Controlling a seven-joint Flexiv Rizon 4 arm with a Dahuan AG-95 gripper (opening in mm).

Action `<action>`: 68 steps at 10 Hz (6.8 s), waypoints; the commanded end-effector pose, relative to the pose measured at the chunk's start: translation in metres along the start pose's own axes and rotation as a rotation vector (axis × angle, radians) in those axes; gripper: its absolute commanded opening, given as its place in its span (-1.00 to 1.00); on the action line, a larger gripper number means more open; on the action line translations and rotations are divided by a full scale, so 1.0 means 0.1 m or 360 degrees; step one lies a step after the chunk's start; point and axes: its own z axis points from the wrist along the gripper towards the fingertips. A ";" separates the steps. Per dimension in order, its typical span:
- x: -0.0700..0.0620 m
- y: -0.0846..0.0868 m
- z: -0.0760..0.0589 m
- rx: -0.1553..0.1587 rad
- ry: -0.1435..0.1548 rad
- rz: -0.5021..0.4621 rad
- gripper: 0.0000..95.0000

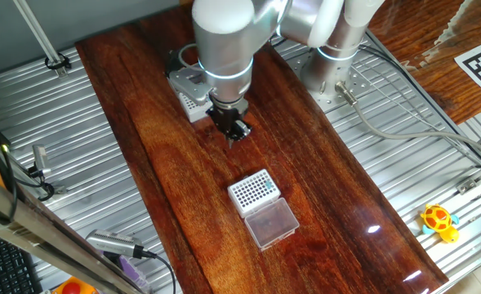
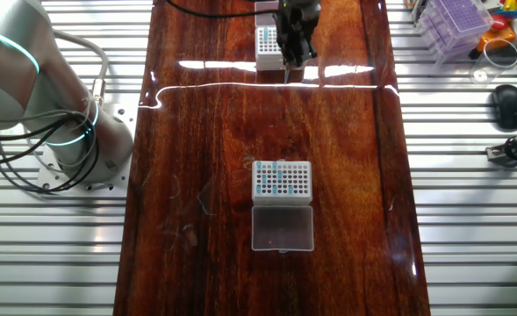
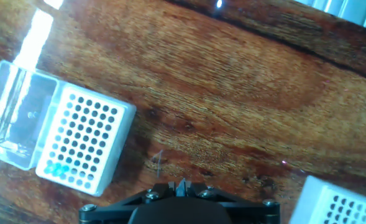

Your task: Transfer all medium pipette tips from one holder to another

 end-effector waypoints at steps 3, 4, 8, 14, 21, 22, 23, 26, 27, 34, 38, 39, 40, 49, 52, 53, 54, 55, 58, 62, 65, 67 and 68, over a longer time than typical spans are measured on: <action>0.01 0.65 -0.05 -0.0129 -0.0054 -0.0117 -1.00; -0.01 0.88 -0.06 -0.0124 -0.0051 -0.0047 -1.00; -0.08 1.25 -0.08 -0.0152 -0.0075 0.0065 -1.00; -0.13 1.25 0.04 -0.0146 -0.0102 0.0073 -1.00; -0.16 1.26 0.15 -0.0135 -0.0113 0.0086 -1.00; -0.16 1.27 0.16 -0.0134 -0.0113 0.0086 -1.00; -0.17 1.28 0.18 -0.0132 -0.0115 0.0087 -1.00; -0.17 1.27 0.22 -0.0127 -0.0115 0.0084 -1.00; -0.18 1.26 0.26 -0.0123 -0.0118 0.0082 -1.00; -0.19 1.24 0.37 -0.0112 -0.0128 0.0061 -0.20; -0.08 0.93 0.33 -0.0111 -0.0125 -0.0051 -0.20; 0.01 0.77 0.32 -0.0101 -0.0117 -0.0099 -0.20; 0.15 0.55 0.32 -0.0092 -0.0109 -0.0153 -0.20; 0.56 0.04 0.29 -0.0037 -0.0014 0.0022 -0.20; 0.75 -0.61 0.39 -0.0034 -0.0025 -0.0164 -0.20; 0.80 -0.83 0.41 -0.0033 -0.0023 -0.0218 -0.20; 0.87 -1.21 0.41 -0.0030 -0.0017 -0.0326 -0.20; 0.89 -1.38 0.40 -0.0028 -0.0007 -0.0378 -0.20; 0.91 -1.47 0.38 -0.0077 -0.0020 -0.0377 -0.20; 0.90 -1.45 0.37 -0.0031 -0.0024 -0.0011 -0.20; 0.78 -1.68 0.46 -0.0031 -0.0047 -0.0065 -0.20; 0.74 -1.96 0.52 -0.0023 -0.0039 -0.0145 -0.20; 0.74 -2.06 0.52 -0.0013 -0.0029 -0.0186 -0.20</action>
